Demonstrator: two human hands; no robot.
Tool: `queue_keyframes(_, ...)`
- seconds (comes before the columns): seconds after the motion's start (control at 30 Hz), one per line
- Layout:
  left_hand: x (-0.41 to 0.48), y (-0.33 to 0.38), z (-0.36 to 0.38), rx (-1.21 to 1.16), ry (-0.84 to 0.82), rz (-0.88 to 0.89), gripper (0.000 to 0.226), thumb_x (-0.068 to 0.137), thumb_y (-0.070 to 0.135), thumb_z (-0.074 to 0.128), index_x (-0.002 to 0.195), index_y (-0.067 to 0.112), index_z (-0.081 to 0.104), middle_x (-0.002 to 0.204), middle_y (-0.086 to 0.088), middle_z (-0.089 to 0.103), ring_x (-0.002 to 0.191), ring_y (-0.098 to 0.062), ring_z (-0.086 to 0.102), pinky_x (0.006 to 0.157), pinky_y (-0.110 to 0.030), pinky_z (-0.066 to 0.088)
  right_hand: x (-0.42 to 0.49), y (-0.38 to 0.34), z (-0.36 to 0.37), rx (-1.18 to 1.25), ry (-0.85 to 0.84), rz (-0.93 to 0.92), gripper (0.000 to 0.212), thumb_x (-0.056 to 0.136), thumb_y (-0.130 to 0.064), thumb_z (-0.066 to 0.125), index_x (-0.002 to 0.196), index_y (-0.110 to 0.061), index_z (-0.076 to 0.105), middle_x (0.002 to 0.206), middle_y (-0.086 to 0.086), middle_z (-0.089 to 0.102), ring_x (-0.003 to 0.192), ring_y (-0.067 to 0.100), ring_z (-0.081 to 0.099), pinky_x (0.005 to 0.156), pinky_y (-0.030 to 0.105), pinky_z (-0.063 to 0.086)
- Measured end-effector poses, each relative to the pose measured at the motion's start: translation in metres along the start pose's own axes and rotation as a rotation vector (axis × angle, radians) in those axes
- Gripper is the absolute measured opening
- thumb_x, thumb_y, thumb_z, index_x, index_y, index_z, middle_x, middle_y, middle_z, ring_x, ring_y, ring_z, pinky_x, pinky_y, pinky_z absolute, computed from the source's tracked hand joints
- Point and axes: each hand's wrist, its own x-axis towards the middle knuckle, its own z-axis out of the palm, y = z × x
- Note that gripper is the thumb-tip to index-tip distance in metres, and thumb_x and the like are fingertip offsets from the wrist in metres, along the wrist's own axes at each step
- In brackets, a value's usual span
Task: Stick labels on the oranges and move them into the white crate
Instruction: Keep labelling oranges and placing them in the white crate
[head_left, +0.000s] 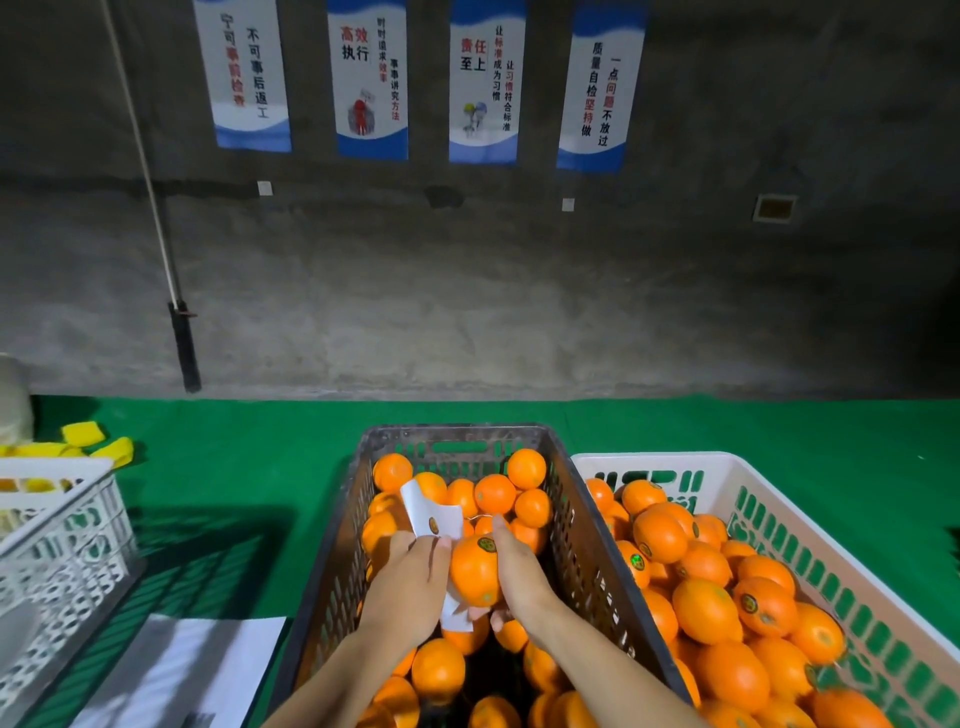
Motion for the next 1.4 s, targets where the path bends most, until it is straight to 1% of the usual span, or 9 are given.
queue_keyframes(0.13, 0.001, -0.001, 0.001, -0.096, 0.053, -0.029, 0.044, 0.107, 0.030, 0.028, 0.150, 0.020, 0.030, 0.144, 0.001, 0.044, 0.130, -0.015, 0.034, 0.103, -0.022, 0.041, -0.004, 0.002, -0.002, -0.009, -0.014, -0.160, 0.060, 0.087, -0.073, 0.052, 0.113, -0.019, 0.059, 0.075, 0.017, 0.068, 0.057, 0.024, 0.065, 0.040, 0.025, 0.041)
queue_keyframes(0.27, 0.001, -0.001, 0.003, -0.218, 0.098, -0.065, 0.034, 0.107, 0.038, 0.029, 0.132, 0.028, 0.050, 0.122, 0.005, 0.050, 0.112, -0.009, 0.054, 0.092, -0.026, 0.050, -0.008, -0.006, 0.001, 0.014, 0.108, -0.081, 0.041, 0.101, -0.060, 0.035, 0.106, -0.026, 0.057, 0.067, 0.015, 0.068, 0.054, 0.025, 0.065, 0.040, 0.025, 0.040)
queue_keyframes(0.47, 0.001, 0.002, 0.004, -0.227, 0.142, -0.158, 0.039, 0.103, 0.049, 0.032, 0.128, 0.028, 0.053, 0.114, 0.009, 0.040, 0.079, -0.006, 0.061, 0.064, -0.017, 0.054, -0.005, -0.019, -0.030, 0.818, 0.324, 0.122, 0.050, 0.098, -0.059, 0.043, 0.100, -0.012, 0.059, 0.061, 0.014, 0.069, 0.042, 0.021, 0.057, 0.037, 0.020, 0.039)
queue_keyframes(0.6, 0.003, 0.001, 0.001, -0.259, 0.054, -0.239, 0.033, 0.104, 0.034, 0.040, 0.134, 0.026, 0.049, 0.126, 0.004, 0.044, 0.090, -0.010, 0.060, 0.069, -0.014, 0.048, -0.009, -0.022, -0.051, 1.599, 0.202, 0.050, 0.054, 0.097, -0.054, 0.052, 0.129, -0.011, 0.051, 0.117, 0.021, 0.068, 0.089, 0.029, 0.070, 0.045, 0.027, 0.056)
queue_keyframes(0.73, 0.003, 0.000, 0.000, -0.203, -0.036, -0.277, 0.045, 0.098, 0.011, 0.044, 0.140, 0.029, 0.038, 0.122, 0.006, 0.038, 0.064, -0.009, 0.048, 0.045, -0.013, 0.031, -0.007, -0.024, -0.057, 1.833, 0.170, -0.169, 0.064, 0.103, -0.051, 0.042, 0.148, -0.006, 0.038, 0.138, 0.023, 0.055, 0.121, 0.036, 0.061, 0.087, 0.040, 0.058)
queue_keyframes(0.87, 0.001, 0.002, -0.003, -0.214, -0.034, -0.286, 0.047, 0.098, 0.013, 0.046, 0.140, 0.029, 0.034, 0.119, 0.004, 0.040, 0.077, -0.011, 0.052, 0.054, -0.014, 0.037, -0.003, -0.017, -0.057, 1.684, 0.183, -0.206, 0.057, 0.106, -0.050, 0.028, 0.140, -0.010, 0.050, 0.122, 0.015, 0.068, 0.100, 0.033, 0.066, 0.082, 0.041, 0.053)
queue_keyframes(1.07, 0.003, 0.003, -0.006, -0.253, -0.016, -0.313, 0.055, 0.101, 0.009, 0.042, 0.149, 0.027, 0.023, 0.122, 0.001, 0.043, 0.070, -0.013, 0.049, 0.047, -0.016, 0.031, 0.004, -0.010, -0.055, 1.380, 0.258, -0.093, 0.056, 0.106, -0.049, 0.024, 0.128, -0.012, 0.059, 0.121, 0.014, 0.063, 0.113, 0.031, 0.060, 0.091, 0.041, 0.048)
queue_keyframes(1.27, 0.001, 0.006, -0.012, -0.348, 0.004, -0.292, 0.039, 0.095, 0.004, 0.042, 0.125, 0.030, 0.040, 0.110, 0.004, 0.044, 0.063, -0.013, 0.040, 0.047, -0.024, 0.026, -0.002, -0.009, -0.026, 0.187, 0.489, -0.217, 0.023, 0.099, -0.037, 0.057, 0.108, -0.017, 0.062, 0.102, 0.002, 0.063, 0.098, 0.021, 0.060, 0.080, 0.034, 0.049)
queue_keyframes(1.4, -0.001, 0.008, -0.016, -0.350, 0.033, -0.236, 0.028, 0.094, 0.002, 0.041, 0.100, 0.029, 0.041, 0.081, 0.008, 0.039, 0.062, -0.012, 0.037, 0.052, -0.027, 0.023, -0.003, -0.007, -0.016, -0.021, 0.157, -0.244, 0.024, 0.098, -0.038, 0.060, 0.112, -0.018, 0.058, 0.105, -0.001, 0.058, 0.091, 0.008, 0.055, 0.071, 0.018, 0.040)
